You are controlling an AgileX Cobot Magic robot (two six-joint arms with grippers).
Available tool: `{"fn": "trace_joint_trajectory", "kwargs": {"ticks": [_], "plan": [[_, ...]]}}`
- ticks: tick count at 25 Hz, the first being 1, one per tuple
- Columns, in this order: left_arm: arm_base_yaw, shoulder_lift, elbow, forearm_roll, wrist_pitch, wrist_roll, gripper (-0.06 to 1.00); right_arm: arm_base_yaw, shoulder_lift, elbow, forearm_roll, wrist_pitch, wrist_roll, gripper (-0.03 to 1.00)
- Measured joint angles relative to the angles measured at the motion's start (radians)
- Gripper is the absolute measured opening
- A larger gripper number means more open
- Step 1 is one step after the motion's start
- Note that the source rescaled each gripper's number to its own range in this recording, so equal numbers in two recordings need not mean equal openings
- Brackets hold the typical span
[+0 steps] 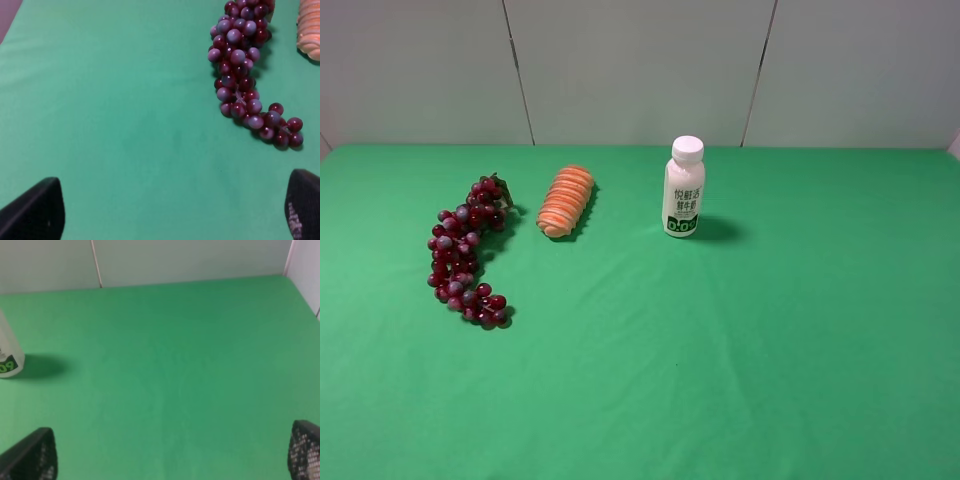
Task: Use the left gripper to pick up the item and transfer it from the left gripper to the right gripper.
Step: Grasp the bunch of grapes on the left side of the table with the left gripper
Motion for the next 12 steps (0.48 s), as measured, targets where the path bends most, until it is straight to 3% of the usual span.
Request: {"fn": "trace_joint_trajectory", "kwargs": {"ticks": [12], "plan": [[0.000,0.000,0.000,0.000,0.000,0.000,0.83,0.000,0.000,0.000,0.000,0.000,0.000,1.00]]}}
